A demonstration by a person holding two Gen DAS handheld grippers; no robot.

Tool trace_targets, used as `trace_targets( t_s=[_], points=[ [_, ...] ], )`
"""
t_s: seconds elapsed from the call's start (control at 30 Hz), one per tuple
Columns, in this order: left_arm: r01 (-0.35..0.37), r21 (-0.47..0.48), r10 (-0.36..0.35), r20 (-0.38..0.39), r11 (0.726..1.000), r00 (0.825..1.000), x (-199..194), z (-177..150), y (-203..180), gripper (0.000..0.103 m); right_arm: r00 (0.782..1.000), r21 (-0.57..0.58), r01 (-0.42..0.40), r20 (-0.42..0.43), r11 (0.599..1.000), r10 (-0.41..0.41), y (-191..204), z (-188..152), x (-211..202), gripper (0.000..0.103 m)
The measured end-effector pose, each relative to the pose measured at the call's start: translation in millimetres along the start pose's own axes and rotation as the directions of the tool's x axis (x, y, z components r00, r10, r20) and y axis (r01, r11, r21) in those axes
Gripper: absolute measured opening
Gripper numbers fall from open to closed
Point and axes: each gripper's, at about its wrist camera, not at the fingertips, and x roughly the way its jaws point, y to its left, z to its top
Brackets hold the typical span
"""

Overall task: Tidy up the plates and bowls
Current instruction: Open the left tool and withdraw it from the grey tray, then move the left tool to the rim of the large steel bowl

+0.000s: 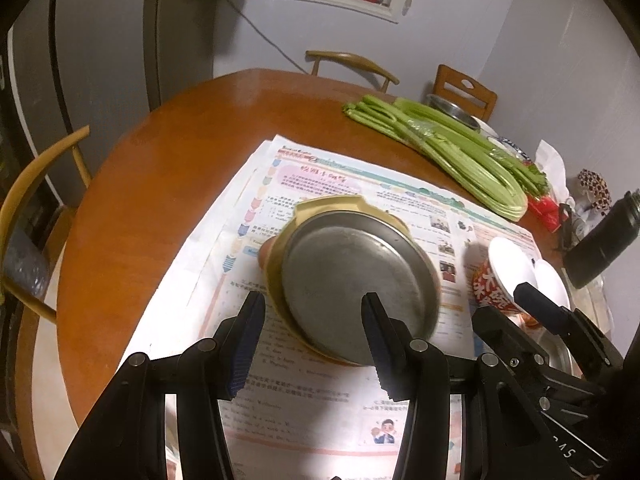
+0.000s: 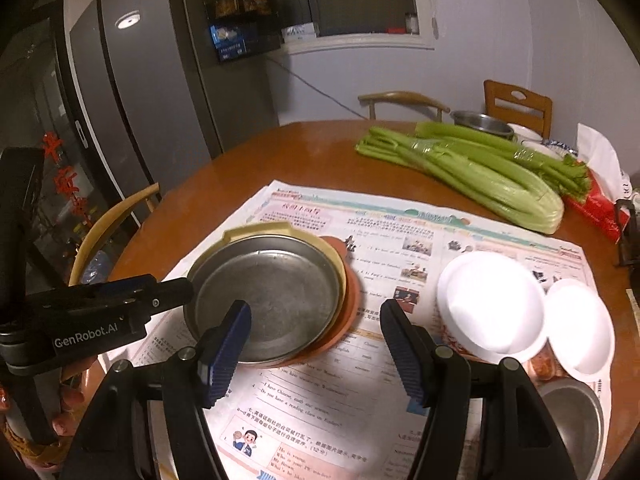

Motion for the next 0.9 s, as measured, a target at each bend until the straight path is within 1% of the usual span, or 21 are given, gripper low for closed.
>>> trace_targets(
  t_s=[0.1, 0.17, 0.23, 0.33, 0.57, 0.7, 0.9],
  points=[
    [-0.008, 0.021, 0.007, 0.022, 1.000, 1.000, -7.1, -4.5, -9.5, 0.052, 1.000, 0.007, 0.001, 0.019, 1.000, -0.002, -4.5, -2.5, -11.4, 0.067],
    [-0.016, 0.036, 0.015, 0.032, 0.999, 0.999, -9.7, -8.2, -16.4, 0.052, 0.999, 0.005, 0.013, 0.046, 1.000, -0.013, -7.8, -5.6, -21.7, 0.067],
    [-0.011, 0.046, 0.010, 0.027, 0.999, 1.000, -10.0, -12.4, -23.8, 0.052, 0.997, -0.004, 0.032, 0.073, 0.999, -0.032, -10.8, -9.1, -31.1, 0.067],
    [-0.013, 0.067, 0.011, 0.025, 0.998, 1.000, -11.5, -19.3, -36.7, 0.052, 0.995, -0.005, 0.042, 0.090, 0.999, -0.042, -15.5, -14.7, -41.9, 0.067],
    [-0.002, 0.115, -0.002, 0.029, 0.993, 1.000, -18.2, -32.7, -68.9, 0.052, 0.993, 0.014, 0.055, 0.106, 0.998, -0.056, -35.4, -27.3, -59.4, 0.067],
    [0.007, 0.137, -0.012, 0.039, 0.991, 0.999, -23.1, -37.0, -87.1, 0.052, 0.995, 0.031, 0.046, 0.092, 0.998, -0.049, -48.1, -32.7, -64.6, 0.067],
    [0.018, 0.160, -0.027, 0.050, 0.987, 0.998, -27.6, -44.5, -110.8, 0.052, 0.992, 0.045, 0.065, 0.102, 0.997, -0.069, -67.3, -42.1, -77.6, 0.067]
  ],
)
